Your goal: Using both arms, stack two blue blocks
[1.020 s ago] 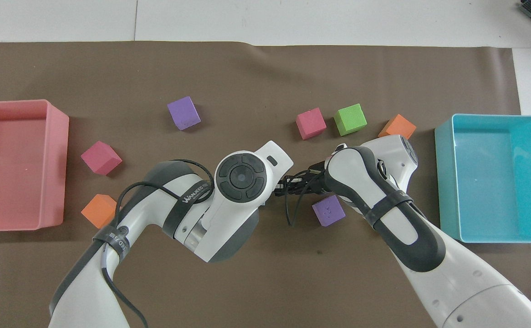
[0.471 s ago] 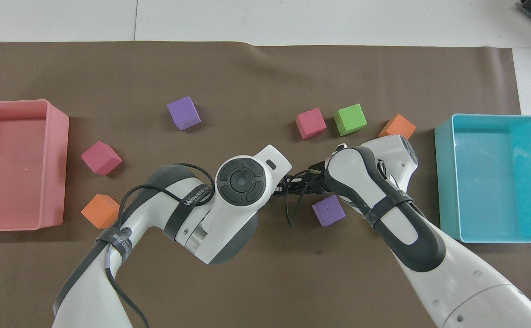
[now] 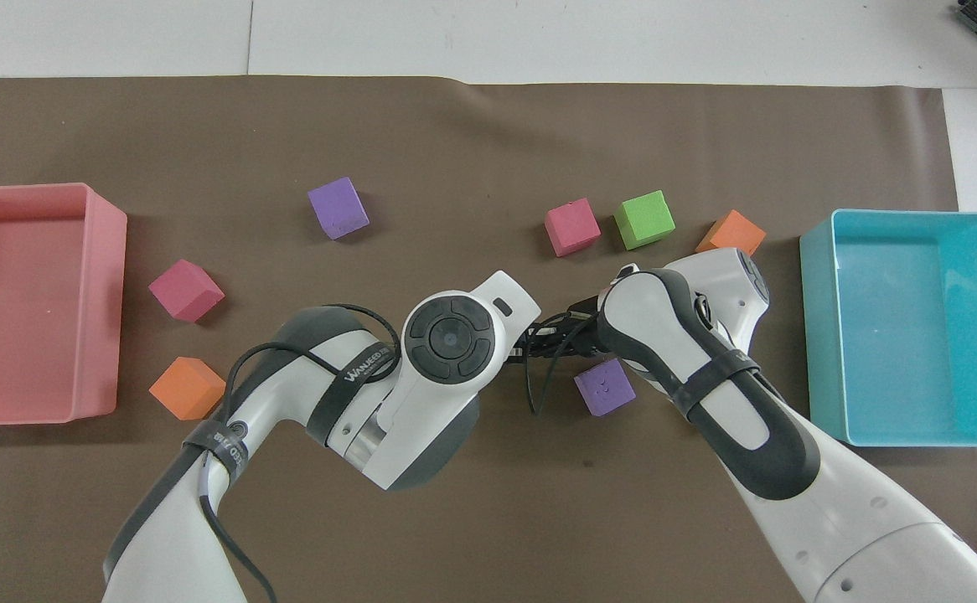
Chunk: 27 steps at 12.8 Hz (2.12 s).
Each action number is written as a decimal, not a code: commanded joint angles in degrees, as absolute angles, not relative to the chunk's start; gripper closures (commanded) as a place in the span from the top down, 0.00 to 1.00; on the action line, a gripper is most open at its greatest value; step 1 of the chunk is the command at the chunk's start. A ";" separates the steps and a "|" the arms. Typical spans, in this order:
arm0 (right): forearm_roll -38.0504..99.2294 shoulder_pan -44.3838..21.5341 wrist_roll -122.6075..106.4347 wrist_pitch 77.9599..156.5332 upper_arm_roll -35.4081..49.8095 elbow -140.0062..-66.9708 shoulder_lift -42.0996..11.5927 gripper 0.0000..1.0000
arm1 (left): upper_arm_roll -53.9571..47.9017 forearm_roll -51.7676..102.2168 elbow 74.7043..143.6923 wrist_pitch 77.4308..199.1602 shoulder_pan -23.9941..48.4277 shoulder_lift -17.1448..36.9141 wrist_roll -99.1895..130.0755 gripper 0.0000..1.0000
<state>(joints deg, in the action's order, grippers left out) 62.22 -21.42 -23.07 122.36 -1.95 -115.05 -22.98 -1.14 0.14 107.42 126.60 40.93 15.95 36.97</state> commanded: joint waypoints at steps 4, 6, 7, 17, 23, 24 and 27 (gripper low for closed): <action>64.60 -21.09 -24.96 123.31 -1.67 -115.84 -22.59 0.00 | -0.18 -0.97 110.04 128.58 42.01 14.41 38.14 0.41; 64.60 -21.18 -24.96 123.31 -1.67 -115.84 -22.59 0.00 | -0.26 -0.97 110.39 128.85 42.01 14.33 38.14 0.42; 64.60 -21.09 -24.96 123.31 -1.67 -115.84 -22.59 0.00 | -0.18 -0.97 110.56 128.85 42.01 14.33 38.06 0.42; 64.60 -21.09 -24.87 123.31 -1.67 -115.84 -22.59 0.00 | -0.26 -0.97 110.57 128.67 42.01 14.24 37.44 0.94; 64.60 -21.09 -24.87 123.14 -1.67 -115.75 -22.59 0.00 | -0.18 -1.05 109.51 127.71 42.19 14.33 37.53 1.00; 64.60 -20.66 -25.05 122.53 -1.67 -115.75 -22.59 0.00 | -0.09 -1.05 109.08 127.62 42.10 14.07 37.44 1.00; 64.51 -18.90 -28.81 121.20 -1.76 -115.75 -22.50 0.00 | -0.09 -1.05 108.11 125.60 42.10 11.87 37.44 1.00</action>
